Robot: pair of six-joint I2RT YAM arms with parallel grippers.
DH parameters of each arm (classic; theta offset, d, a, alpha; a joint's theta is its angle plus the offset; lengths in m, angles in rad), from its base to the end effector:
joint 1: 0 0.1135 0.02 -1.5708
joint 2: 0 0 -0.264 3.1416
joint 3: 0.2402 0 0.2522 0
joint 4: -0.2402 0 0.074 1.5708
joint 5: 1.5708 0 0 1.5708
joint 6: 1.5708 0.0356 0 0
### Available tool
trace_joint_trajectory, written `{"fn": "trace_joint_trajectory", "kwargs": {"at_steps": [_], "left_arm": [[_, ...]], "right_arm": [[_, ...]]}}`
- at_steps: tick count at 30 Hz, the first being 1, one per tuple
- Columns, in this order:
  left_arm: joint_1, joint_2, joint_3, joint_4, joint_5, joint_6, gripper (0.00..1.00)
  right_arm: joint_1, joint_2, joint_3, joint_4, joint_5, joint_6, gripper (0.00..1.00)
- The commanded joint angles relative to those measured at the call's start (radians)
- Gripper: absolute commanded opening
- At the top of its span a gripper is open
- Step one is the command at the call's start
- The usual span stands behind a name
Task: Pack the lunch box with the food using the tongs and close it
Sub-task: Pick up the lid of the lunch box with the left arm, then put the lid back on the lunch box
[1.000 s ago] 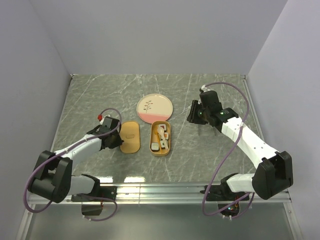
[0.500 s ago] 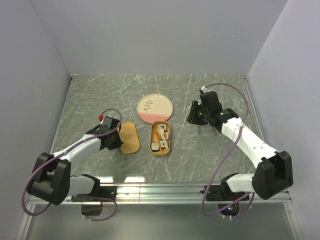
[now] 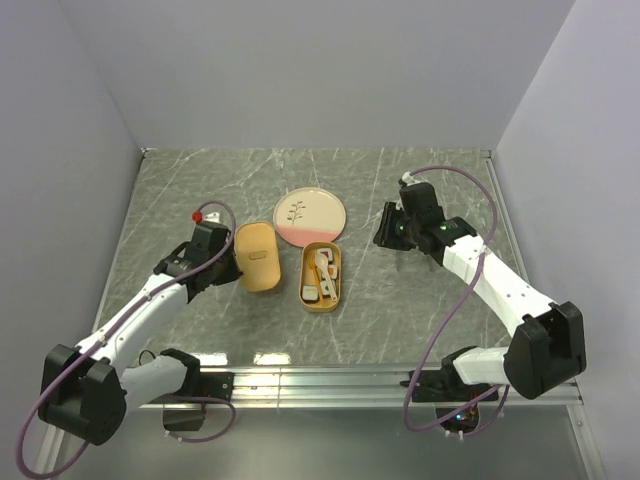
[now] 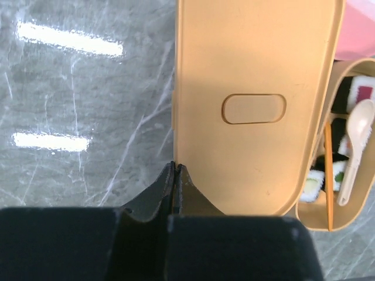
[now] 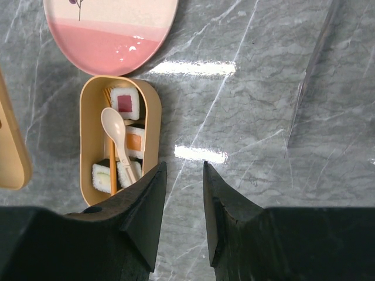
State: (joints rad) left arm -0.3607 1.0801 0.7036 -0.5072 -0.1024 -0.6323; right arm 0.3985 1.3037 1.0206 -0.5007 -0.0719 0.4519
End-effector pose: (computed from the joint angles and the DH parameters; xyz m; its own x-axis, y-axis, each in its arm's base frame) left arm 0.2023 -0.0724 0.2275 -0.7551 -0.3435 -0.5584 -0.1932 0.9305 -0.3111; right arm 0.2569 0.1109 0.2800 -0.7748 0.1464 -0.6150 -0.1062 0.9289 0.3549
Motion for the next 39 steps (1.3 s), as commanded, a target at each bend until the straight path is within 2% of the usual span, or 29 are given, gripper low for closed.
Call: {"fn": "trace_joint_trajectory", "kwargs": {"at_steps": [1, 7, 14, 20, 39], "left_arm": [[-0.029, -0.037, 0.068, -0.013, 0.012, 0.046, 0.0], [-0.118, 0.003, 0.132, 0.001, 0.003, 0.048, 0.0], [-0.271, 0.081, 0.157, 0.093, 0.009, -0.015, 0.0], [-0.354, 0.125, 0.155, 0.168, 0.024, -0.064, 0.0], [-0.406, 0.28, 0.2, 0.159, -0.013, -0.165, 0.0]], "right_arm": [[-0.006, -0.009, 0.009, 0.027, 0.003, -0.013, 0.39], [-0.01, -0.015, -0.002, 0.025, 0.007, -0.013, 0.39], [-0.012, -0.014, -0.001, 0.025, 0.009, -0.016, 0.38], [-0.016, -0.02, -0.014, 0.025, 0.009, -0.016, 0.38], [-0.03, -0.041, -0.031, 0.005, 0.006, -0.042, 0.38]]}}
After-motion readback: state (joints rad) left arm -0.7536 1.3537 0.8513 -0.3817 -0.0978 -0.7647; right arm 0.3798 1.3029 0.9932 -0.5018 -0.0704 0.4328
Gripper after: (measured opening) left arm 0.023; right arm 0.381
